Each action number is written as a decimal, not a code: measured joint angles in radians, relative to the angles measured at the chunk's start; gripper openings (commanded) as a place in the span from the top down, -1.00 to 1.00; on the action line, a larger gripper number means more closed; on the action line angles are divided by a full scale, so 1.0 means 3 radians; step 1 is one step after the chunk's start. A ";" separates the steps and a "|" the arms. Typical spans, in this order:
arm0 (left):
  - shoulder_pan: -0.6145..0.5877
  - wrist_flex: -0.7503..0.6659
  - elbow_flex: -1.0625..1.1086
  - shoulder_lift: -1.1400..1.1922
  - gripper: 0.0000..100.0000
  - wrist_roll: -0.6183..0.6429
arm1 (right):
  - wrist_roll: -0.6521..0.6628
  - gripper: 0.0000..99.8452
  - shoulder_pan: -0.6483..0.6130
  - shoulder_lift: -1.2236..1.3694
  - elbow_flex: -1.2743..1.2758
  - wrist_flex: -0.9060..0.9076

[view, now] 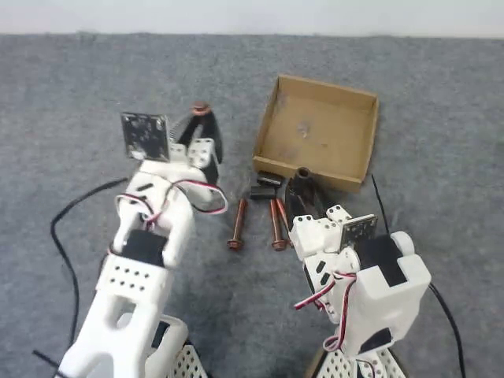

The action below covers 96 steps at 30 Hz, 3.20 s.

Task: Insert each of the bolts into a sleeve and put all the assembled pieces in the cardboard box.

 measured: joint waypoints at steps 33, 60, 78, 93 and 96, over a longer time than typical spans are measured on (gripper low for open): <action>0.0864 -0.0859 0.0010 0.0409 0.98 0.0000 | 0.0225 0.99 -0.0169 0.0005 -0.0189 0.0394; 0.0834 -0.1417 0.0517 0.0409 0.98 0.0000 | 0.0701 0.99 -0.0578 0.0517 -0.0588 0.0199; 0.0823 -0.1463 0.0644 0.0409 0.98 0.0000 | 0.0706 0.99 -0.0578 0.0517 -0.0588 0.0164; 0.0823 -0.1483 0.0772 0.0409 0.98 0.0000 | 0.0706 0.99 -0.0578 0.0522 -0.0588 -0.0015; 0.0823 -0.1483 0.0798 0.0409 0.98 0.0000 | 0.0706 0.99 -0.0578 0.0522 -0.0588 -0.0015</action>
